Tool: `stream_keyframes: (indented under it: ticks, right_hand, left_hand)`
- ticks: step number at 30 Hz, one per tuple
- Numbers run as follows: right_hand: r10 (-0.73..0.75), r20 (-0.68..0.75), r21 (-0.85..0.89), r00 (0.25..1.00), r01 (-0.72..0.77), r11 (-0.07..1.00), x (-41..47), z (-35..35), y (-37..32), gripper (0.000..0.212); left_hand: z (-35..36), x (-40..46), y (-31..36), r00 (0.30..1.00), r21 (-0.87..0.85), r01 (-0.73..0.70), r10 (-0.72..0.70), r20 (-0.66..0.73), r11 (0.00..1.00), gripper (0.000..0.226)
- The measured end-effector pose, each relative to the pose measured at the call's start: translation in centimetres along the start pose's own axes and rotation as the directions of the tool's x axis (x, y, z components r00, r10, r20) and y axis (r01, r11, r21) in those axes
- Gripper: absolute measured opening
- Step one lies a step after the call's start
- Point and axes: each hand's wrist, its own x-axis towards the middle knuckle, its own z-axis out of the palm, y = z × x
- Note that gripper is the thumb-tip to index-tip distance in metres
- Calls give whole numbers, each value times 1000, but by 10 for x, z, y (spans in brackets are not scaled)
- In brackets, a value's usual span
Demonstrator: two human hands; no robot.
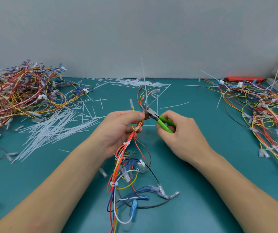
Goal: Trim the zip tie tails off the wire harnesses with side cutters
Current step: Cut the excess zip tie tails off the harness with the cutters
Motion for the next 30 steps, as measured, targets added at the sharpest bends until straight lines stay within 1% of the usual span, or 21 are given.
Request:
stream_keyframes:
  ticks: [2, 4, 6, 12, 15, 16, 23, 28, 30]
  right_hand:
    - [-12, 4, 12, 1000, 12, 1000, 0, 0, -2, 12]
    - [-20, 33, -3, 999, 20, 1000, -1, -1, -5, 27]
    - [-26, 44, -15, 999, 27, 1000, -1, -1, -5, 31]
    - [-41, 30, -5, 999, 41, 999, 0, 1, -2, 26]
    - [-32, 26, 32, 999, 31, 999, 2, 0, 1, 9]
    - [-25, 28, 45, 999, 24, 999, 3, -2, 1, 8]
    - [-18, 26, 41, 999, 17, 999, 3, -2, 2, 8]
    - [-26, -3, 45, 1000, 26, 999, 2, 1, 2, 10]
    - [-25, 13, 41, 1000, 24, 999, 1, 1, 0, 18]
  left_hand:
    - [0, 0, 0, 1000, 0, -5, 5, -10, 1000, 14]
    - [0, 0, 0, 999, 22, -8, 9, -32, 1000, 14]
    - [0, 1, -1, 999, 46, -12, 14, -47, 999, 13]
    - [1, 1, -1, 998, 62, -22, 26, -53, 998, 13]
    - [1, 0, 0, 998, 67, -30, 33, -44, 997, 14]
    - [2, 0, 0, 999, 65, -33, 36, -40, 997, 15]
    - [2, -2, 1, 998, 64, -42, 44, -37, 997, 13]
    - [3, -2, 2, 998, 65, -39, 41, -42, 997, 12]
    - [2, -2, 1, 998, 64, -39, 42, -53, 997, 11]
